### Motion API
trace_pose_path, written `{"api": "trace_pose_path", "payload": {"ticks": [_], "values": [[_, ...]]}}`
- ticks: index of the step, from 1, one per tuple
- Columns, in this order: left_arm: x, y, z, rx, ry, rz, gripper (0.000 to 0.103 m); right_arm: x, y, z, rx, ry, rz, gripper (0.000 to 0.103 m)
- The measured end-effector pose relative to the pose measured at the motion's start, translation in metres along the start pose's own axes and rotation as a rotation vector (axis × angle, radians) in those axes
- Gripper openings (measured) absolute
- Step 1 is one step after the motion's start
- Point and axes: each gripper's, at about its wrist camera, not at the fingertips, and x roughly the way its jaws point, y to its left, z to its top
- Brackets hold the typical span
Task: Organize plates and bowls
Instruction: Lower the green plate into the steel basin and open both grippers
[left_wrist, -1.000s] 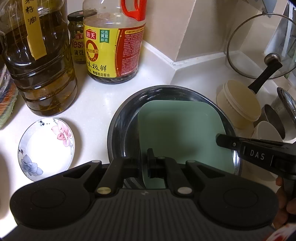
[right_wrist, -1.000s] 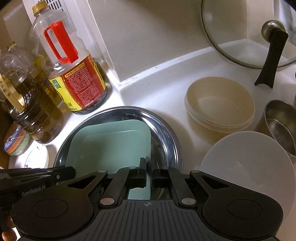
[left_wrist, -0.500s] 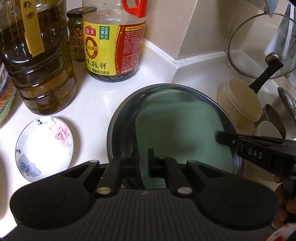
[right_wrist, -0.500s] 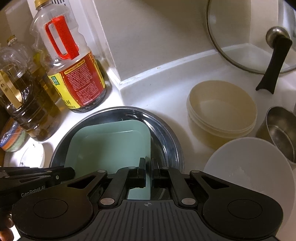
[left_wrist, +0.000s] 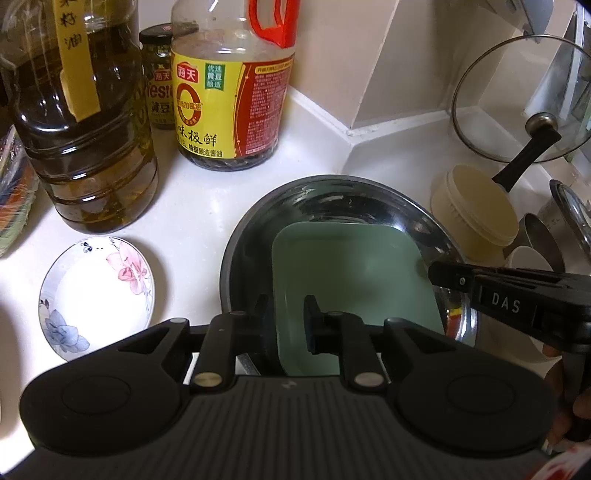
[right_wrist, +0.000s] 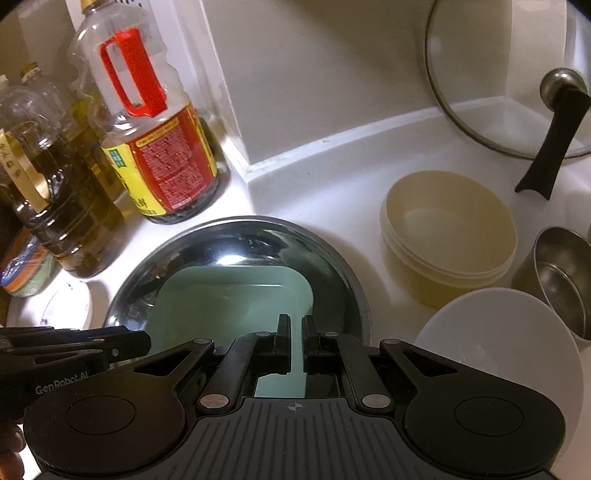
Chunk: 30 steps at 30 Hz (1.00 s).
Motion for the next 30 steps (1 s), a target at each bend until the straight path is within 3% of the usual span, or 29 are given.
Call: {"api": "trace_pose_path", "payload": {"ticks": [8, 13, 22, 26, 30], "values": [[-0.02, 0.003, 0.0, -0.011, -0.039, -0.008, 0.02, -0.009, 0.004, 0.001, 0.009, -0.007, 0.038, 0.013], [-0.031, 0.005, -0.004, -0.018, -0.056, -0.006, 0.022, -0.019, 0.008, -0.001, 0.017, -0.04, 0.052, 0.049], [-0.055, 0.014, -0.013, -0.041, -0.083, 0.013, 0.025, -0.032, 0.018, -0.006, 0.01, -0.047, 0.079, 0.052], [-0.065, 0.018, -0.019, -0.052, -0.09, 0.027, 0.034, -0.037, 0.023, -0.01, 0.008, -0.043, 0.092, 0.053], [-0.075, 0.022, -0.026, -0.063, -0.098, 0.034, 0.036, -0.042, 0.028, -0.014, 0.006, -0.041, 0.11, 0.056]]}}
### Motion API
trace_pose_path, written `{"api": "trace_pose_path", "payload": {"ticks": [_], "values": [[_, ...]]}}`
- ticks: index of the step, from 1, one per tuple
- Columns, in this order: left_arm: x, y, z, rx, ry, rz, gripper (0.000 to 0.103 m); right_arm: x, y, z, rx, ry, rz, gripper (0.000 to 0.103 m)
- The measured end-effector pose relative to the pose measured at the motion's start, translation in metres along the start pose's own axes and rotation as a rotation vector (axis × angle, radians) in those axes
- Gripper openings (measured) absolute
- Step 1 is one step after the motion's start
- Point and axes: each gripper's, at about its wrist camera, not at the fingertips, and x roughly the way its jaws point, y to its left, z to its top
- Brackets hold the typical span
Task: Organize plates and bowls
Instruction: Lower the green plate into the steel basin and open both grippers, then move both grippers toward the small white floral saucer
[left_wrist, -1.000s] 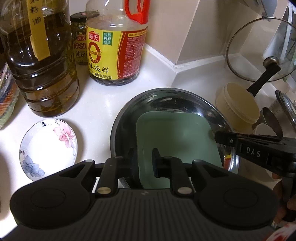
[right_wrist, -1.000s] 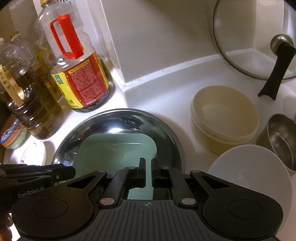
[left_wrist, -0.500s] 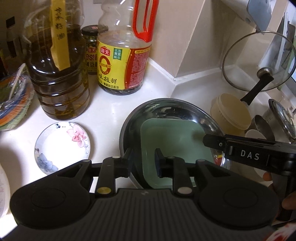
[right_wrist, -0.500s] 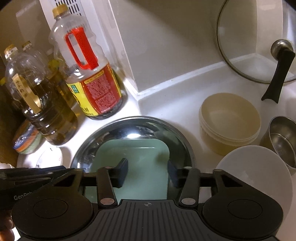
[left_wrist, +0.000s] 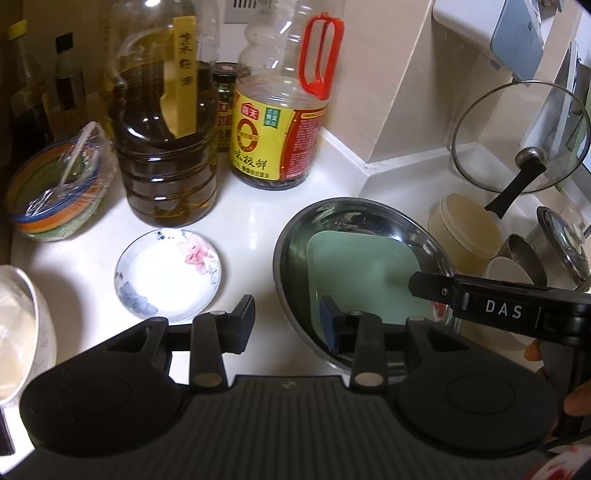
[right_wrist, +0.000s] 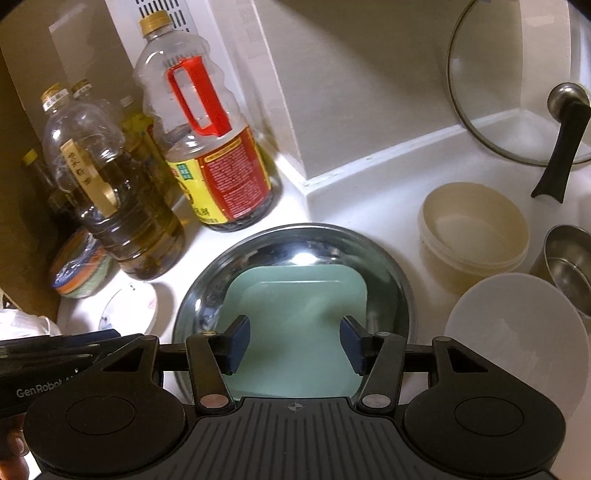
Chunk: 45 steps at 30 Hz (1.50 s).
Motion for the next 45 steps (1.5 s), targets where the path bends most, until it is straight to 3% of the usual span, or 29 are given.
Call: {"api": "trace_pose_path", "payload": {"ticks": [16, 24, 45], "values": [[-0.032, 0.029, -0.027, -0.074, -0.011, 0.064, 0.041, -0.009, 0.038, -0.021, -0.056, 0.013, 0.112, 0.068], [-0.045, 0.046, -0.037, -0.117, -0.028, 0.107, 0.041, -0.004, 0.052, -0.028, -0.064, 0.015, 0.168, 0.068], [-0.054, 0.074, -0.042, -0.185, -0.045, 0.17, 0.042, 0.009, 0.105, -0.026, -0.241, 0.013, 0.261, 0.068]]}}
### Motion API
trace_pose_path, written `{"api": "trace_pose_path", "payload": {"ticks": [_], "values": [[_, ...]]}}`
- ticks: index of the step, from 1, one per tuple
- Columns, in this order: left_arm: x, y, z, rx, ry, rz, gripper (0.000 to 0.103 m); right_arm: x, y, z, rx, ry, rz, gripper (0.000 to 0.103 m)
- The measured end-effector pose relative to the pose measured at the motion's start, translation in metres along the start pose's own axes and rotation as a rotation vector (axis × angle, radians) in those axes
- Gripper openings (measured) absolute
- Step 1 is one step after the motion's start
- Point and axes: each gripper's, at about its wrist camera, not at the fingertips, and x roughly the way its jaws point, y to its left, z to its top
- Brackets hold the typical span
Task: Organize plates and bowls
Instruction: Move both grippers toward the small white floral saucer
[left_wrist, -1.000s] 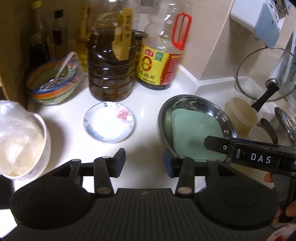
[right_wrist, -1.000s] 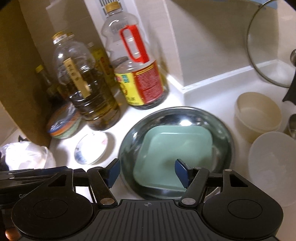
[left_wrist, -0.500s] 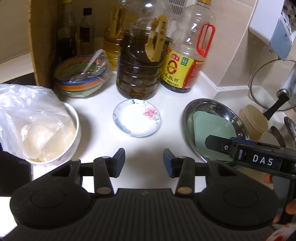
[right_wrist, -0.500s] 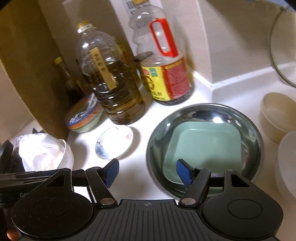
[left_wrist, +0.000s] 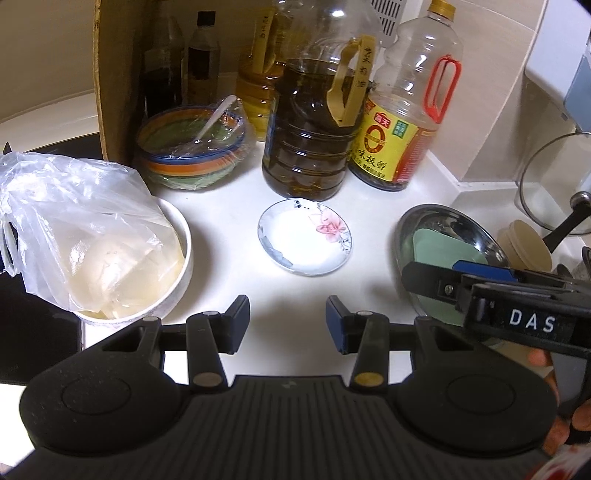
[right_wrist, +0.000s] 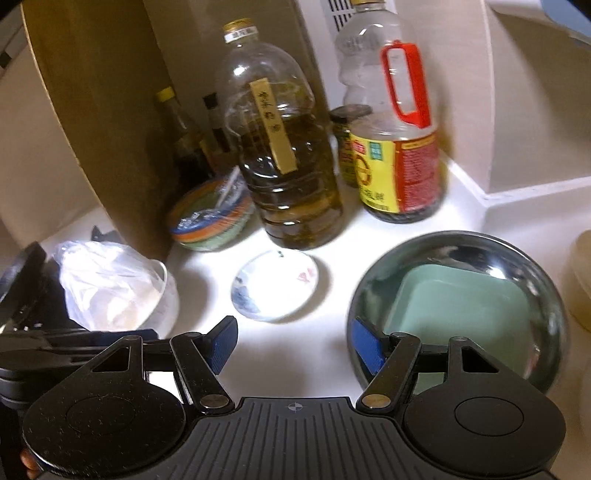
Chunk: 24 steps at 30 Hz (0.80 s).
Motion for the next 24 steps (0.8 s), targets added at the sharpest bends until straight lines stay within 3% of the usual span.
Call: {"api": "trace_pose_path", "payload": {"ticks": [18, 24], "values": [[0.033, -0.002, 0.021, -0.012, 0.012, 0.022, 0.042, 0.039, -0.015, 0.022, -0.004, 0.009, 0.012, 0.068], [0.046, -0.003, 0.029, -0.014, 0.02, 0.03, 0.042, 0.051, -0.021, 0.029, -0.01, 0.019, 0.022, 0.06]]}}
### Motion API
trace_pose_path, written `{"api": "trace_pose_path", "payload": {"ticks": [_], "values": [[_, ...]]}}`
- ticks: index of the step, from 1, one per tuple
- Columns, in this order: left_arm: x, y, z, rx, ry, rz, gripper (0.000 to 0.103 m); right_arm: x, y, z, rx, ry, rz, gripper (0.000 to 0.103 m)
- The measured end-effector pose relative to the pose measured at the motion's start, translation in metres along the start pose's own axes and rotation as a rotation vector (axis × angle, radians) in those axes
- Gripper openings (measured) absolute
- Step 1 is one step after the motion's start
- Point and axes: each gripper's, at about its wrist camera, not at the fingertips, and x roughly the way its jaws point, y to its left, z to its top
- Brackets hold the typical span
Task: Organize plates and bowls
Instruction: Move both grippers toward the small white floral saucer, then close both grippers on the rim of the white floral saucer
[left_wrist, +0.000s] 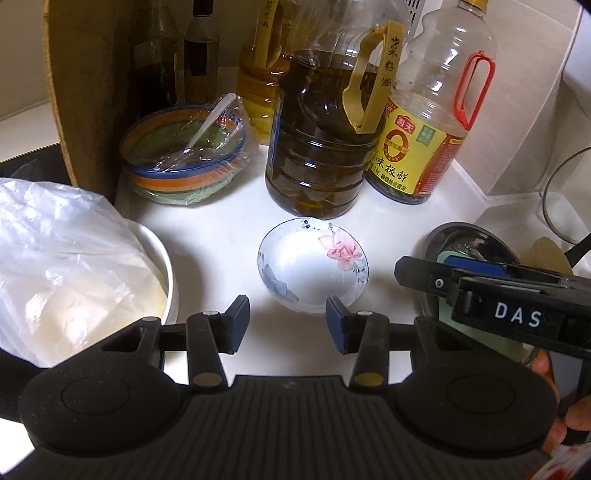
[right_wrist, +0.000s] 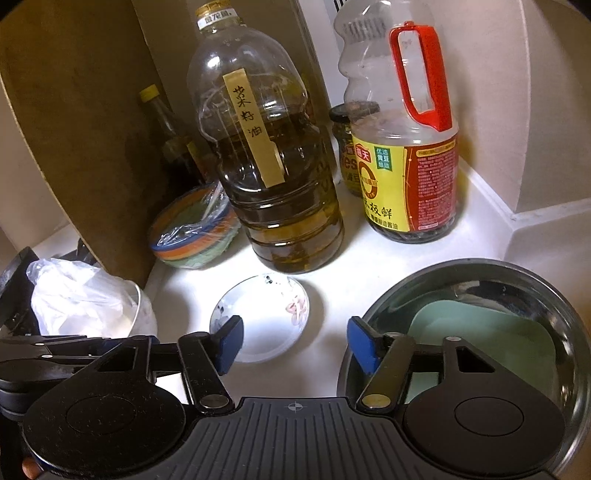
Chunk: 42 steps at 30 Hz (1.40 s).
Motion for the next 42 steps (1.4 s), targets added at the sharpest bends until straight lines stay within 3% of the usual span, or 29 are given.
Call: {"api": "trace_pose_path", "payload": {"ticks": [19, 42], "values": [[0.037, 0.0, 0.018, -0.008, 0.035, 0.039, 0.038, 0.048, -0.009, 0.018, -0.043, 0.101, 0.008, 0.036], [0.068, 0.008, 0.026, -0.029, 0.081, 0.056, 0.024, 0.093, -0.003, 0.025, -0.125, 0.197, -0.017, 0.028]]}}
